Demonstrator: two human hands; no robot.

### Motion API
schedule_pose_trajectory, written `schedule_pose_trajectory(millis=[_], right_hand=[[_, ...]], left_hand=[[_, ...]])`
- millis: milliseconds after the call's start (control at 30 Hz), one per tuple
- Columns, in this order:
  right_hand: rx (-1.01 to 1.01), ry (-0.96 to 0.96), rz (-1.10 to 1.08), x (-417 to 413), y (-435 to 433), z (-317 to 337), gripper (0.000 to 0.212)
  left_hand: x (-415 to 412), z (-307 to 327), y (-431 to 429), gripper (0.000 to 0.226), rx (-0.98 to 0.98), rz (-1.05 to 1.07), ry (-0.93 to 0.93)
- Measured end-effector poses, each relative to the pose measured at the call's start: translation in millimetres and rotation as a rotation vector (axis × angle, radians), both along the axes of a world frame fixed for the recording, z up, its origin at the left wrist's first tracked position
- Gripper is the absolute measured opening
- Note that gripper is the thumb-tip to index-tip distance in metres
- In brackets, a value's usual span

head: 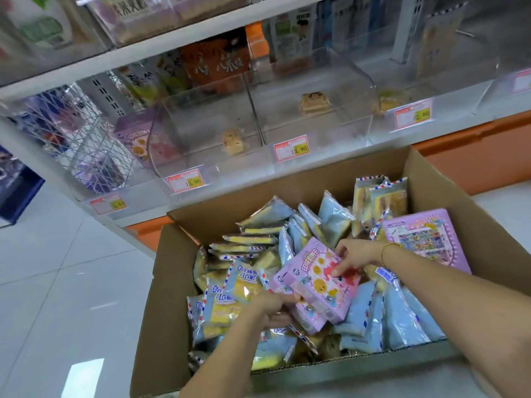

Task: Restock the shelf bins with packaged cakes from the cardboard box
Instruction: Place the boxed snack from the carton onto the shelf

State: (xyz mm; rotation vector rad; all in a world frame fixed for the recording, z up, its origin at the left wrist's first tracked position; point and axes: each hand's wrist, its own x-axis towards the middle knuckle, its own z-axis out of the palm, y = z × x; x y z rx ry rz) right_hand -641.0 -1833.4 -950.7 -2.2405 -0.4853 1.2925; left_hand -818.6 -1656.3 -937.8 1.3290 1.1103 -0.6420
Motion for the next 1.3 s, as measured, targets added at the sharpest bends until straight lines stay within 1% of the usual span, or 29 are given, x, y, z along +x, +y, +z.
schedule_pose_trajectory(millis=[33,67,133,200,267,333,400,467,500,567,700,733,833,900,1033,1133,1233,1300], right_hand=[[0.011,0.037,0.0,-2.5,1.4,0.6,0.063],[0.038,0.082,-0.007,-4.4,3.5,-0.5,0.061],[0.101,0.201,-0.054,-8.6,7.8,8.6,0.043],[0.17,0.299,-0.115,-7.1,10.4,19.6,0.041],[0.247,0.37,-0.127,-2.9,11.1,36.9,0.039],[0.347,0.356,-0.182,5.9,9.4,54.1,0.04],[0.481,0.341,-0.297,14.4,7.6,74.0,0.039],[0.576,0.284,-0.355,20.2,7.4,97.7,0.031],[0.581,0.231,-0.342,21.3,8.6,108.4,0.028],[0.555,0.156,-0.272,19.6,15.3,125.7,0.034],[0.485,0.151,-0.142,-1.7,36.6,139.1,0.067],[0.484,0.152,-0.14,-10.3,43.1,139.1,0.066],[0.476,0.123,-0.11,-37.2,63.7,136.8,0.045],[0.469,0.112,-0.07,-52.6,75.0,134.8,0.032],[0.504,0.087,-0.128,-64.7,88.3,128.6,0.021],[0.518,0.053,-0.149,-65.6,92.6,124.9,0.023],[0.536,0.115,-0.148,-67.3,94.9,123.2,0.031],[0.546,0.169,-0.13,-73.1,96.3,122.4,0.032]], left_hand=[[-2.3,2.0,4.2,0.02,0.041,-0.025,-0.009],[-5.3,4.7,9.1,0.019,0.066,-0.035,-0.034],[-12.2,9.5,22.3,0.024,0.048,-0.018,-0.111],[-20.9,17.3,40.0,0.035,0.007,0.003,-0.183],[-29.6,27.4,61.1,0.033,0.001,0.035,-0.249],[-35.6,36.6,83.1,0.027,0.034,0.07,-0.311],[-39.8,45.4,101.2,0.032,0.051,0.116,-0.364],[-44.4,51.8,111.6,0.03,0.053,0.189,-0.395],[-46.6,53.9,113.7,0.025,0.052,0.219,-0.41],[-48.9,58.7,113.2,0.019,0.051,0.274,-0.441],[-48.9,73.5,101.9,0.015,0.018,0.297,-0.543],[-48.6,76.9,100.6,0.014,0.014,0.295,-0.576],[-49.6,80.6,103.1,0.015,-0.003,0.285,-0.667],[-53.8,79.2,105.1,0.015,-0.004,0.28,-0.688],[-64.2,81.1,106.6,0.022,0.02,0.272,-0.725],[-63.3,93.0,107.9,0.037,0.014,0.242,-0.738],[-65.1,105.7,107.5,0.052,-0.006,0.198,-0.754],[-67.9,111.0,106.8,0.058,-0.024,0.171,-0.731]])
